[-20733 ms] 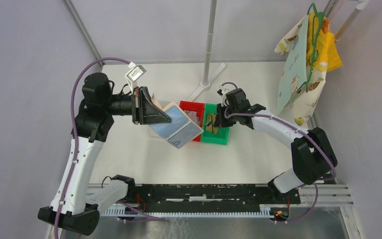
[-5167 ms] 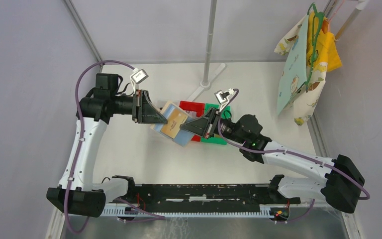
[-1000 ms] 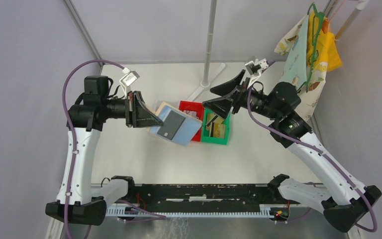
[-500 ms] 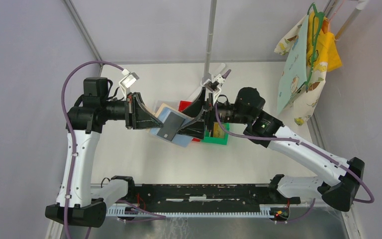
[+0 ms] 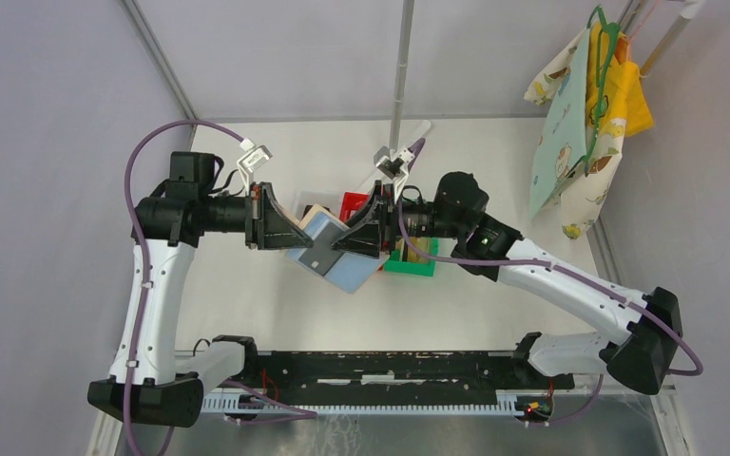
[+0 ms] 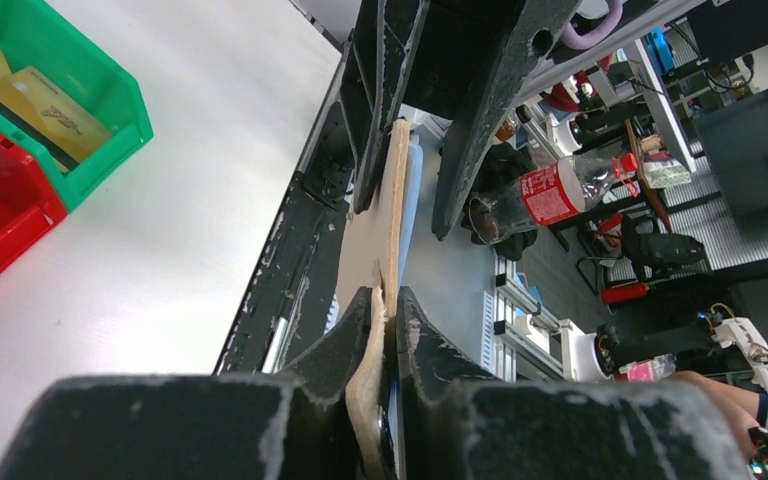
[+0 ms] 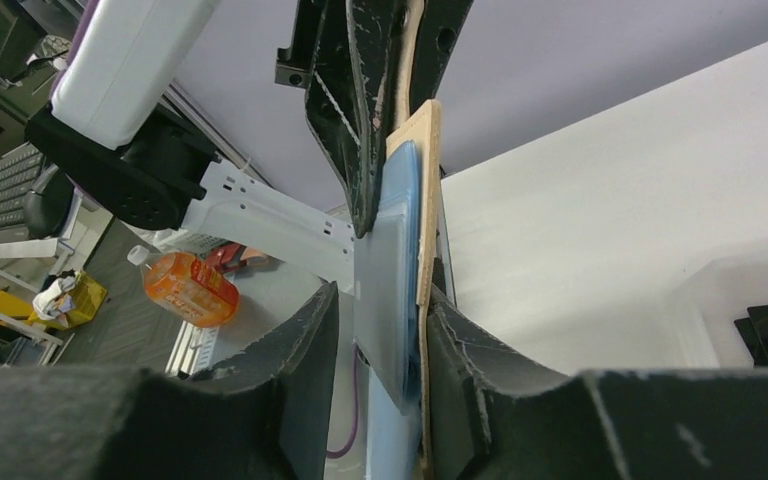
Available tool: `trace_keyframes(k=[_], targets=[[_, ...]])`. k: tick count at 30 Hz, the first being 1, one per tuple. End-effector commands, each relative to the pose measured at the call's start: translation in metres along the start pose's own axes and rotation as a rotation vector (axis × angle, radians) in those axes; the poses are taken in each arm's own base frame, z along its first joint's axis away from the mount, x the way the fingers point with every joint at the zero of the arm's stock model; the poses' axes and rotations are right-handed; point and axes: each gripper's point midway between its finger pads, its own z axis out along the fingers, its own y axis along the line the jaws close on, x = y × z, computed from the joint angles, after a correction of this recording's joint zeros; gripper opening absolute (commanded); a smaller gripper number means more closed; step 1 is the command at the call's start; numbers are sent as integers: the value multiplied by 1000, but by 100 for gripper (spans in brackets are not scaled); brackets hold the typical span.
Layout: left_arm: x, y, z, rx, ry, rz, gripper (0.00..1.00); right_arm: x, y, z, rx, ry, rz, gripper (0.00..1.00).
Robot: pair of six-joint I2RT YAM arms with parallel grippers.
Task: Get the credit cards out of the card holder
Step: Remove the credit card from the card holder.
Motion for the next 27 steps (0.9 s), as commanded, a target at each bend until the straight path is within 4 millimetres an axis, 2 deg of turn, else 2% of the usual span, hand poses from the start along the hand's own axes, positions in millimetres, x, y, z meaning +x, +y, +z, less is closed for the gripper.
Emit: trace_keyframes(k=[1,6,12,16,19,21,23,27], targets=[[-5,-4,-3,-14,-4,96,2,-3,18,3,-70,-27,-10,36],[-5,-4,-3,-18,-3,101,2,-2,7,3,-11,-37,3,13],[-5,-7,-3,-4,-4,102,2,1,-8,3,61,-58,35,1],[-5,-8,-3,2,-3,93,4,4,-9,1,63,-64,41,0],[-5,-10,-2,27,-5,64,19,3,-6,-1,52,-75,34,0],[-6,-13,-1,56,-5,37,21,1,-2,-3,41,-87,24,0],[-7,-16,-1,90,-6,8,21,0,3,-5,15,-92,10,0],[-11,-23,-1,155,-13,-20,11,0,13,-10,-24,-107,-10,0]])
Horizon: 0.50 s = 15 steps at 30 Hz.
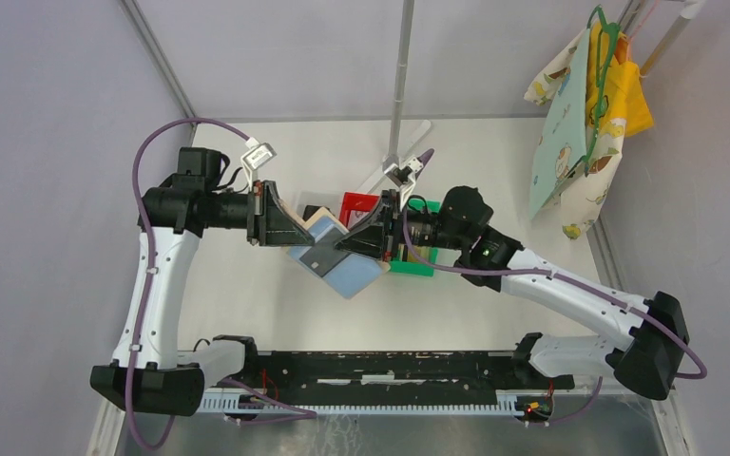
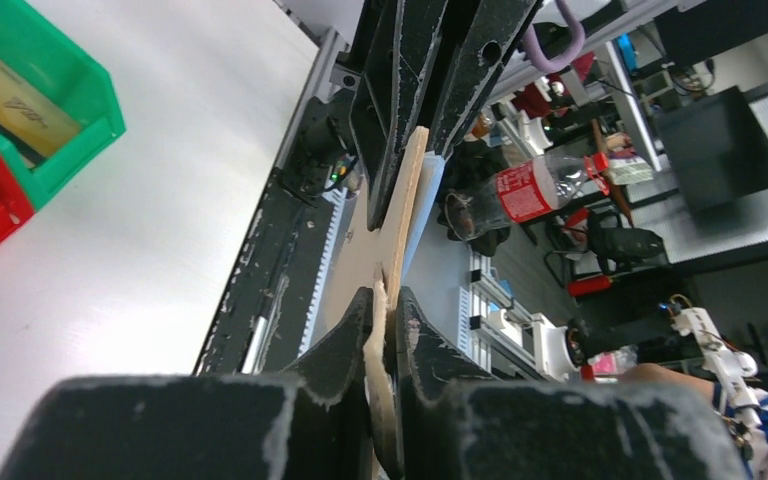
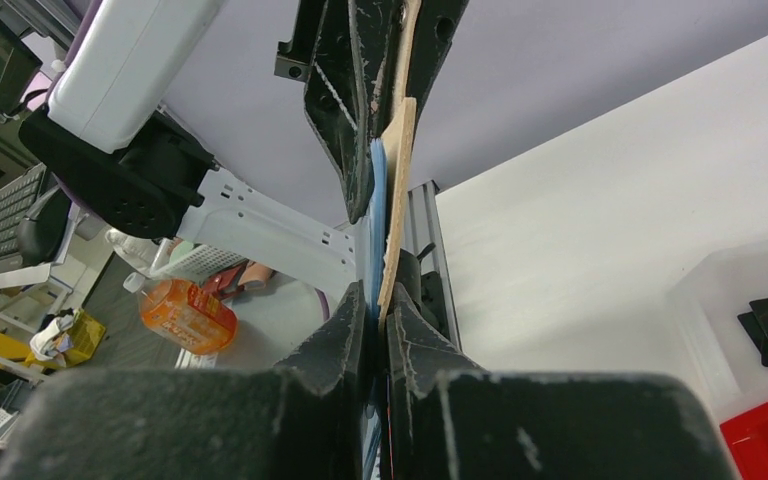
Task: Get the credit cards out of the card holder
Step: Remove the credit card from the card holder.
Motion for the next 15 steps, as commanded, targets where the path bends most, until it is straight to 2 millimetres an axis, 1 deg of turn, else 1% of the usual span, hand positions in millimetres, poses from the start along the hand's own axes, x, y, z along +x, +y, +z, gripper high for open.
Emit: trace_keyframes(k=[1,7,9,10,11,13,14,15], targets=[[-11,-29,-2,131,-28,35,9,-13,23,-8,-74,-56,-49,0],[-9,-34,-3,145,-31,42,2,-18,34,-9,-124,-78,-61,0],[-9,-39,-4,175,-34,20,2,-18,36,-9,-139,-79,-69,0],[-9,-41,-4,189,-35,8,2,-17,37,-10,-144,-76,-69,3],[-9,-42,-4,197,-37,4,2,-17,37,-10,-147,-74,-69,8],[-10,-42,-4,191,-37,15,2,-13,34,-10,-137,-65,-57,28],[-11,-41,-4,181,-36,23,2,-12,32,-9,-128,-58,-46,35],[-12,-40,-4,169,-35,34,2,-9,30,-9,-118,-48,-29,38]])
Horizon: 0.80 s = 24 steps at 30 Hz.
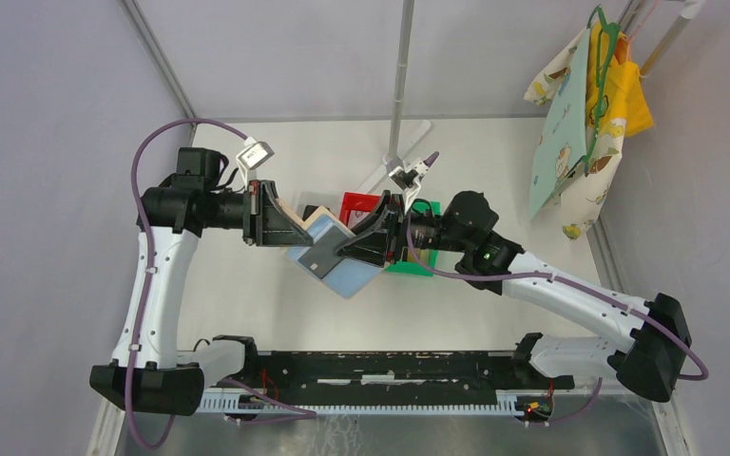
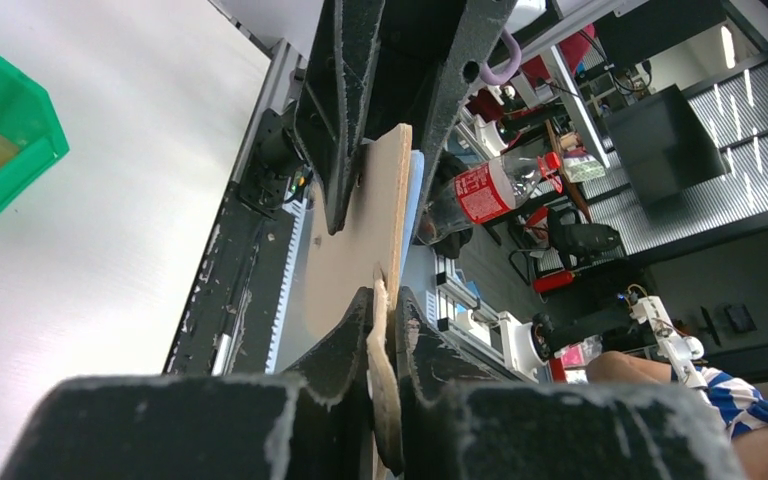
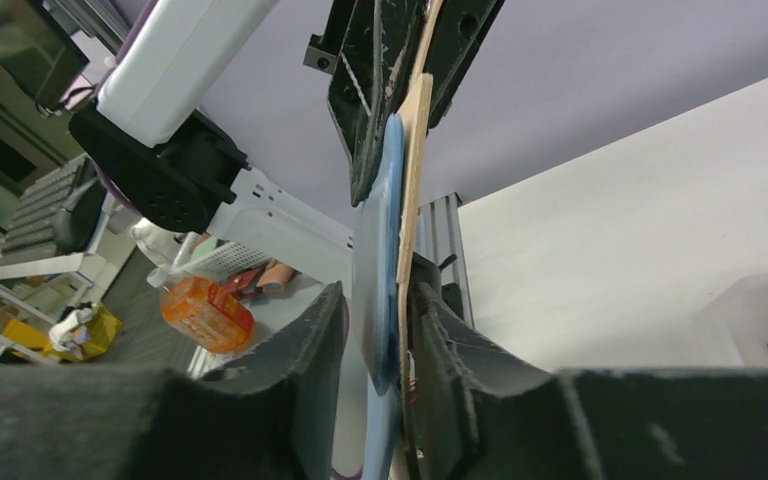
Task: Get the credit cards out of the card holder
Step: Remove the credit card from the card holder.
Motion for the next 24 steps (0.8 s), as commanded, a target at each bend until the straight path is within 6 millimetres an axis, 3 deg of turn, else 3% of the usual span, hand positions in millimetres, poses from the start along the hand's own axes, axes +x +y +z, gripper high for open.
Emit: trace_keyframes(k=[1,5,7,12,15,19,24], targets=[[-9,-21,-2,48,-19,74,2,-3,13,-4,-38,1,10,44],[-17,3,-6,-150,-7,158,2,13,10,-4,-36,60,89,51],[-21,11,-9,-221,-21,178,2,15,8,-7,-20,51,97,46],[-25,5,-8,-225,-54,208,2,17,4,-12,16,46,102,38],[-24,4,-8,-213,-49,202,2,21,-2,-13,46,53,115,25],[-16,-6,-5,-127,-34,175,2,10,-17,-9,133,-2,136,3],[-5,-10,-2,-44,-26,118,2,-7,-24,6,149,-60,195,0]])
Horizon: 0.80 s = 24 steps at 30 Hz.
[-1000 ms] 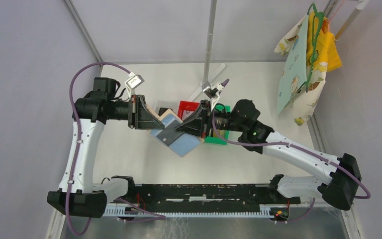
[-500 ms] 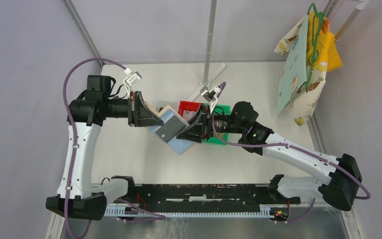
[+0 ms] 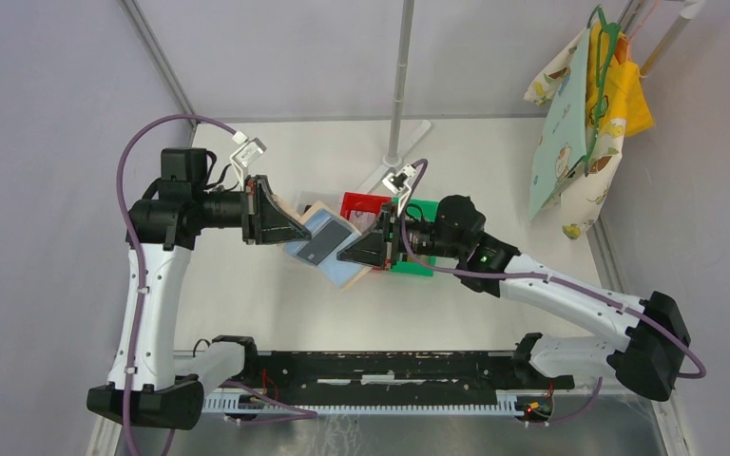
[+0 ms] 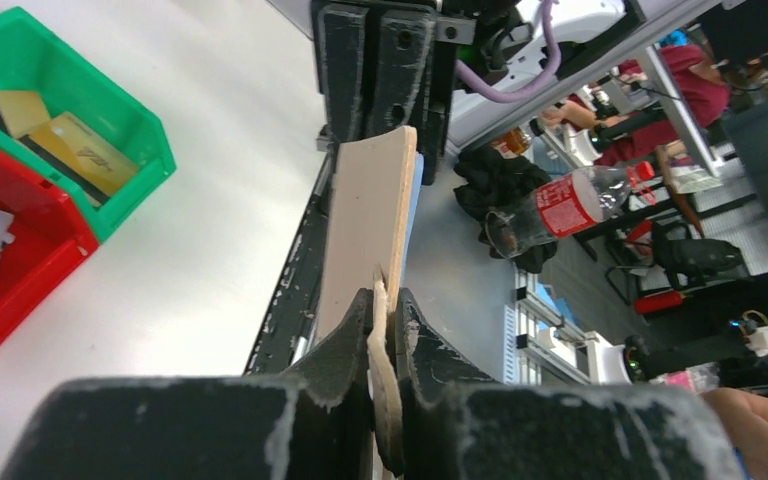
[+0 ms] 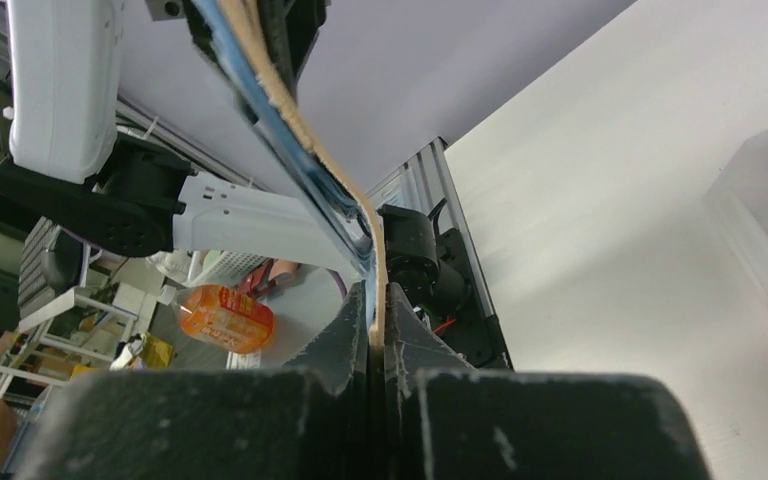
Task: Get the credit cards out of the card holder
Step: Remove the credit card from the card holder.
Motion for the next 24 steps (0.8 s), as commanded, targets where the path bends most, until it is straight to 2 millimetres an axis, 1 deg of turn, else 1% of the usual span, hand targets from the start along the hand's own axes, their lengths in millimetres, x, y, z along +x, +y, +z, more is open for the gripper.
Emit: trace_keyframes(k=[1,4,5,7,10,14,21,22,23,24], targets=[[6,-18,0,130,-6,-56,2,-41,10,14,-2,-129,36,0],[8,-18,0,136,-4,-58,2,-42,-4,20,58,-132,73,0],[8,-18,0,130,-4,-50,2,-41,-6,21,63,-134,79,0],[7,-16,-1,105,-5,-31,2,-41,-5,20,54,-140,84,0],[3,-3,-2,-12,-3,44,2,-39,-3,17,47,-138,70,0],[-8,19,-6,-168,-30,110,2,-37,7,9,12,-142,49,0],[-11,27,-6,-204,-44,84,2,-33,25,-8,-77,-173,-7,0],[-11,26,-5,-195,-41,79,3,-33,28,-9,-93,-178,-12,0],[-10,24,-4,-171,-39,68,7,-33,31,-10,-110,-180,-12,0],[-9,21,-3,-144,-35,57,16,-33,33,-10,-124,-181,-11,0]])
